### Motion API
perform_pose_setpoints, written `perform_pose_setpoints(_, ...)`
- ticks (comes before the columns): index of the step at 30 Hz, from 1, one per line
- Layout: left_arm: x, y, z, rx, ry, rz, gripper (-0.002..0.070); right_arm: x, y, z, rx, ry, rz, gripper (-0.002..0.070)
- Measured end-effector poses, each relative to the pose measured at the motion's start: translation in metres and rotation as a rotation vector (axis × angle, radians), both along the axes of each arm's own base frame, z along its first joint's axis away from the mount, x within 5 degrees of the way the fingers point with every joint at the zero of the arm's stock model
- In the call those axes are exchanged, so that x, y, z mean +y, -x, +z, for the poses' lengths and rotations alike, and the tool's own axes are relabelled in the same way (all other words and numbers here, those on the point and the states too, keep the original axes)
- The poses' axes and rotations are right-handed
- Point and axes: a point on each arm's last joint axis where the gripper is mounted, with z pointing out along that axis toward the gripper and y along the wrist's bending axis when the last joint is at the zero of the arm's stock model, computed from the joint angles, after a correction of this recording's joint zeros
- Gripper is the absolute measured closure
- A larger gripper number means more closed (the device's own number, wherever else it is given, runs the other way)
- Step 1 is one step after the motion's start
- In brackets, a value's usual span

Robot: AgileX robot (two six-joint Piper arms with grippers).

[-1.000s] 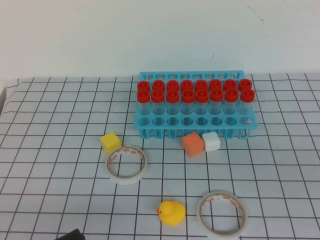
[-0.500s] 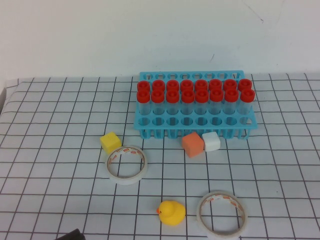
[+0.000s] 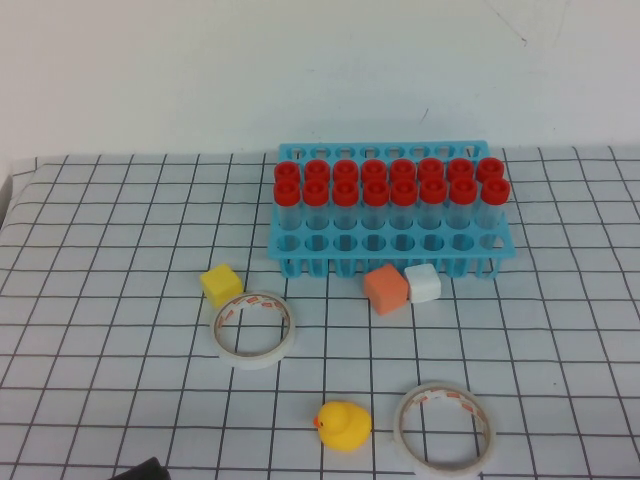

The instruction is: Place the test tubes

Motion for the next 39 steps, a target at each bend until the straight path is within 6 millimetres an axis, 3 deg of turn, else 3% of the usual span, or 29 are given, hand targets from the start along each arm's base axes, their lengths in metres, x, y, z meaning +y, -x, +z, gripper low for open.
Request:
perform_pose_setpoints(4,0.0,0.0,0.0,-0.001,-0.002,0.0,0.0676,-0.004,-0.001,-0.021,0.059,-0.018,-0.051,0.0678)
perform_pose_setpoints(7,0.0,0.0,0.0,-0.001,-0.002,0.0,0.0676,-0.004,-0.001,-0.026,0.082,-0.039,-0.058,0.0678)
perform_pose_setpoints(39,0.0,0.0,0.0,0.001,0.001,0.0,0.0676,-0.002,0.0,-0.028,0.111,-0.073,-0.024,0.0678)
